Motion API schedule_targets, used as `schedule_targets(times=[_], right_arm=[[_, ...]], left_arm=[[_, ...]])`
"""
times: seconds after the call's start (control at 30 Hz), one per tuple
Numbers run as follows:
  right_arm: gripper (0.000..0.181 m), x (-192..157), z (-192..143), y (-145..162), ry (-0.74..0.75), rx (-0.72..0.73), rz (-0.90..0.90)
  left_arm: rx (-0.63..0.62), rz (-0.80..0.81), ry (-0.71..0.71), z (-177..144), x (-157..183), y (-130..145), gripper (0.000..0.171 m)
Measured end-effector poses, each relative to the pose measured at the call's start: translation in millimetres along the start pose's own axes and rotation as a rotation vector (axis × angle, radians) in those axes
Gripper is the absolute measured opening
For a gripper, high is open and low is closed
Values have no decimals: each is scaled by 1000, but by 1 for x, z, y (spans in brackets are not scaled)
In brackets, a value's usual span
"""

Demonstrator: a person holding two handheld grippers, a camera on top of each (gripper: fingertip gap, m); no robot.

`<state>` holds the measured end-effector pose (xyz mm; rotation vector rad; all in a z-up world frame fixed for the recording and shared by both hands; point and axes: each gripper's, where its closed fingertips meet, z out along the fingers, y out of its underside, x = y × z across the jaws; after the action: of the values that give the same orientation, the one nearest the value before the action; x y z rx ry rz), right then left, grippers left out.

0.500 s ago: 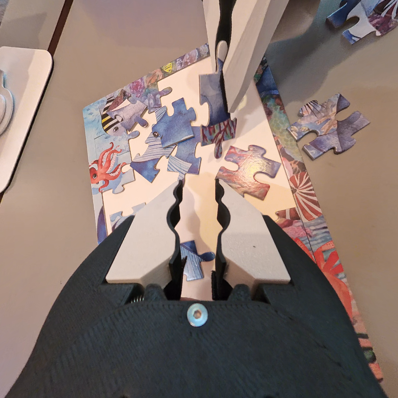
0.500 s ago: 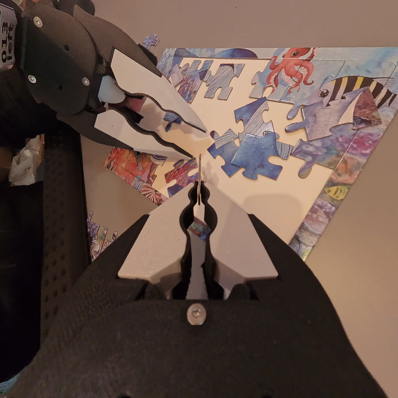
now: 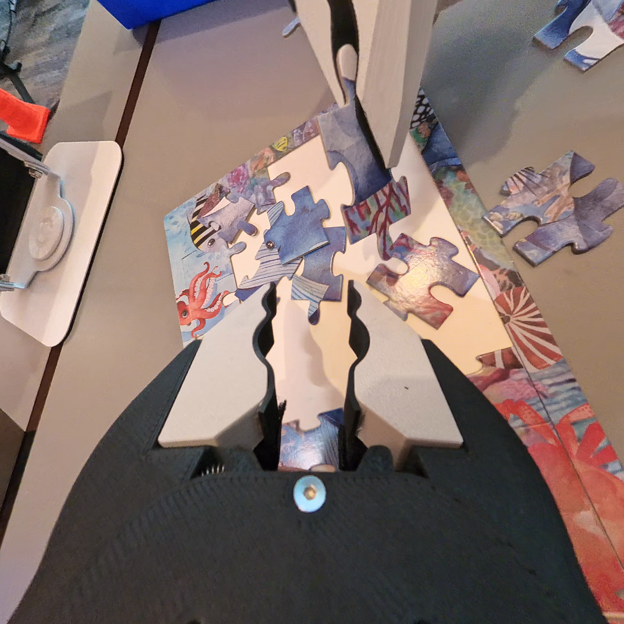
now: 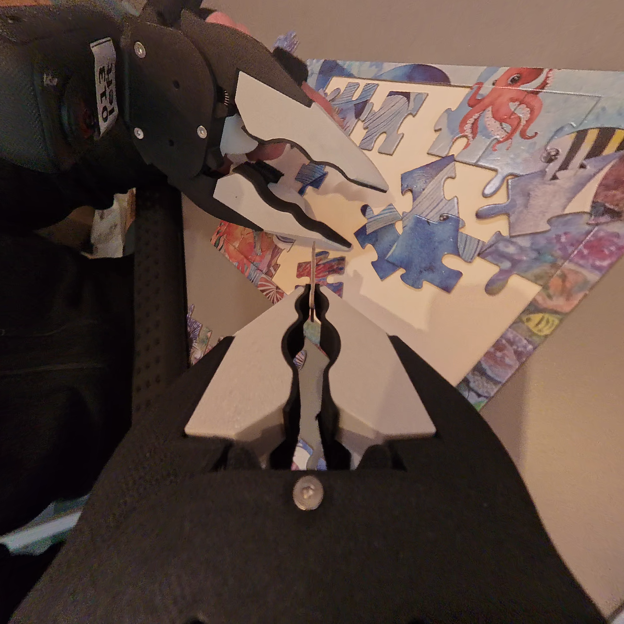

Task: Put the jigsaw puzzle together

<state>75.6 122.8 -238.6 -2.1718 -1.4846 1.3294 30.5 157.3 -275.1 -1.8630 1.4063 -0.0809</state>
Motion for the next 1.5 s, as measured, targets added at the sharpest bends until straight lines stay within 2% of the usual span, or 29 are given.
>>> schedule_targets(times=[0.13, 0.23, 0.4, 0.6, 1.03, 1.4, 1.5], right_arm=[[0, 0, 3, -6, -87, -135, -11], [0, 11, 10, 4, -90, -268, -11], [0, 16, 19, 13, -125, -358, -3], [2, 21, 20, 12, -119, -354, 18], [10, 29, 29, 8, -56, -366, 40], [32, 33, 27, 5, 15, -374, 41], [33, 34, 24, 3, 27, -366, 48]], left_arm=[[40, -34, 21, -7, -4, -3, 39], [44, -39, 30, -6, -3, -3, 39], [73, -55, 83, -4, 4, -4, 39], [93, -71, 109, -2, 7, -7, 35], [39, -28, 109, 0, 10, 4, 35], [32, -48, 91, -8, -4, 9, 37], [29, -45, 96, -10, -3, 8, 37]])
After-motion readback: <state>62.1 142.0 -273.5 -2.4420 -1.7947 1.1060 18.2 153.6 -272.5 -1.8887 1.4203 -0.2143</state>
